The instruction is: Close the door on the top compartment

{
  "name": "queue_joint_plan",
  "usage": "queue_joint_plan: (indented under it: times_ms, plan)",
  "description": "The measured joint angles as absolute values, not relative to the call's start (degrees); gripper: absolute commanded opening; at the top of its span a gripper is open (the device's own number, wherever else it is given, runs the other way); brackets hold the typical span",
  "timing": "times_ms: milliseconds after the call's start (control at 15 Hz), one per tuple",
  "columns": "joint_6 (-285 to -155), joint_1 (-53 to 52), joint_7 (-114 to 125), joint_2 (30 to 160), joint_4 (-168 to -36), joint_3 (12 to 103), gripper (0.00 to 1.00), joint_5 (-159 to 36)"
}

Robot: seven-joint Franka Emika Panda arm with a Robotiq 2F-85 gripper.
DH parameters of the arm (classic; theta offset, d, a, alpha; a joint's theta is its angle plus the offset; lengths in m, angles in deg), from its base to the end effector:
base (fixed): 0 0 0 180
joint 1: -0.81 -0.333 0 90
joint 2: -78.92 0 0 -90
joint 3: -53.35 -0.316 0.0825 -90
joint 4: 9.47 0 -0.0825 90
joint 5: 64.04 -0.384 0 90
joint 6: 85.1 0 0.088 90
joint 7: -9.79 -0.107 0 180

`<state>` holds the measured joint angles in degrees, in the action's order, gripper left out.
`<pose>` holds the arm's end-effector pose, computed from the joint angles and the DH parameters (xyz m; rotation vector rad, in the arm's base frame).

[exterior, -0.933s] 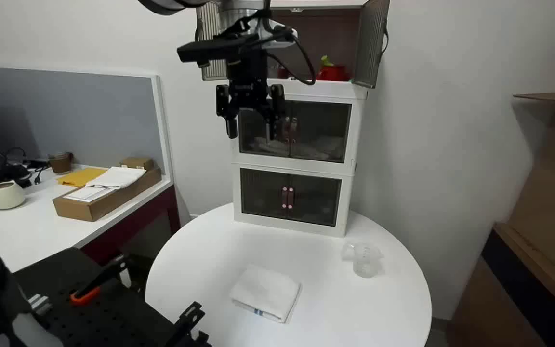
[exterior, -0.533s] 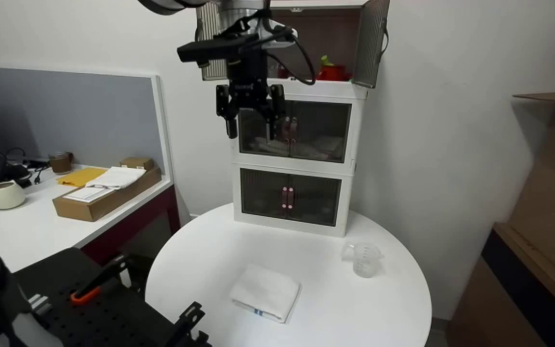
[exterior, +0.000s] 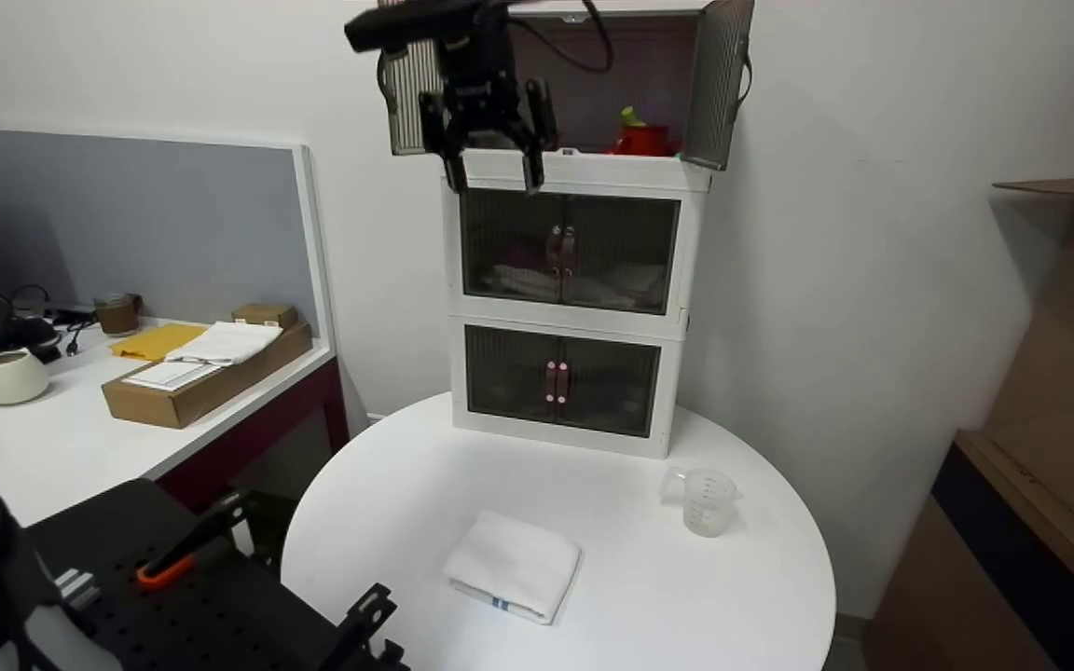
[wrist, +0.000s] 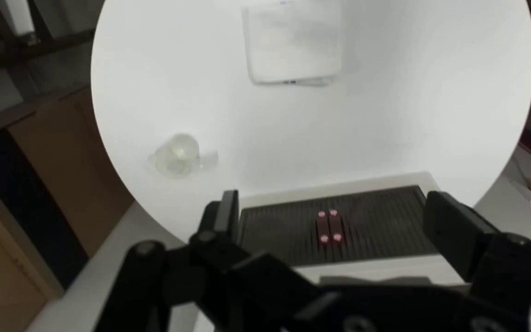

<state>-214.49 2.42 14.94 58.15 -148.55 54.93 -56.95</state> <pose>0.4484 -0.0288 0.4602 3.0177 0.1576 0.2823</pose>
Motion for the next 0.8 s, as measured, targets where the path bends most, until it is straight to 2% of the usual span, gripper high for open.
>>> queue_joint_plan:
  times_ms: [400, 800]
  plan:
    - [-210.0, -1.8, 15.6, 57.4, -130.5, 54.0, 1.00, -62.7]
    - [-199.0, -3.0, 14.6, 66.0, -111.2, 53.4, 1.00, -68.7]
